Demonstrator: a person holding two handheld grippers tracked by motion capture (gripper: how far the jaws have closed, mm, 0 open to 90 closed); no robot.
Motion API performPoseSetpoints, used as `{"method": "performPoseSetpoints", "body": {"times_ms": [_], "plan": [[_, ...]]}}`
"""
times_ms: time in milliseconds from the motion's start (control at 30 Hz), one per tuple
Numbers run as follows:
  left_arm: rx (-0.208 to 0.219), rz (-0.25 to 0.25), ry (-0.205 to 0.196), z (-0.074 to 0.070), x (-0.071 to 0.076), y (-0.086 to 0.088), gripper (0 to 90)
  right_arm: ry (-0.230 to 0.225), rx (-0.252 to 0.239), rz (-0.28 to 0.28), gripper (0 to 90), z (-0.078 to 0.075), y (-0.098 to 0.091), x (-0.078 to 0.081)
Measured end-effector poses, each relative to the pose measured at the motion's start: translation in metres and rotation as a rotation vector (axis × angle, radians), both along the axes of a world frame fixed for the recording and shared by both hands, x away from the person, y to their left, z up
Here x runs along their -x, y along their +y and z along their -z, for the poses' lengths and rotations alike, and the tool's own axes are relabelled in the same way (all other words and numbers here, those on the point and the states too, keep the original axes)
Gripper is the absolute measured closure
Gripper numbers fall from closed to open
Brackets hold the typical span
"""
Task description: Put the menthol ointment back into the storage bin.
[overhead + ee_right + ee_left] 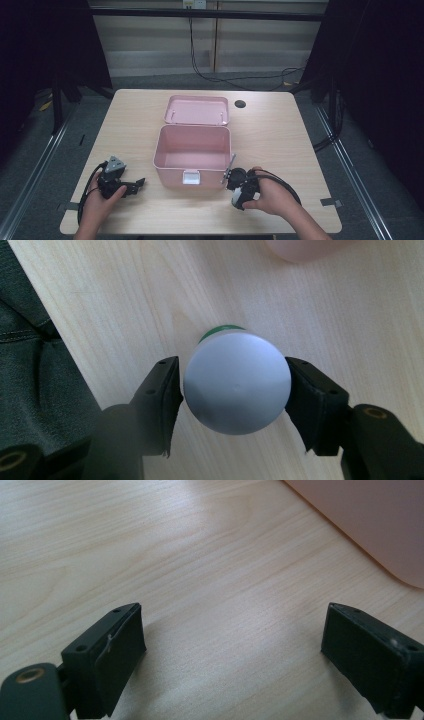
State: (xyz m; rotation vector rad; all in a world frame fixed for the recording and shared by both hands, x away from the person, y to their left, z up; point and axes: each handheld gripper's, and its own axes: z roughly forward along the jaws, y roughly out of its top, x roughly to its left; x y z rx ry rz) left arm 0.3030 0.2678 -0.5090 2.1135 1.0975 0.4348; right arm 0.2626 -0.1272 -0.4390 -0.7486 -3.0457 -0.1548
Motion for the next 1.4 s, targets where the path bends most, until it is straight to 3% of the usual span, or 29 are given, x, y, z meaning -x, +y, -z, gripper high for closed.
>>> {"method": "performPoseSetpoints", "body": {"times_ms": [500,800,1400], "plan": [[0.002,0.0,0.0,0.0,0.0,0.0,9.8,0.03,0.042,-0.001,49.9,-0.003,0.005,-0.004],[0.003,-0.003,-0.001,0.0,0.0,0.0,9.8,0.04,0.039,-0.004,50.5,-0.005,0.007,-0.002],[0.005,-0.003,0.0,0.0,0.0,0.0,9.8,0.041,0.025,0.037,50.7,-0.045,-0.006,-0.009]]}}
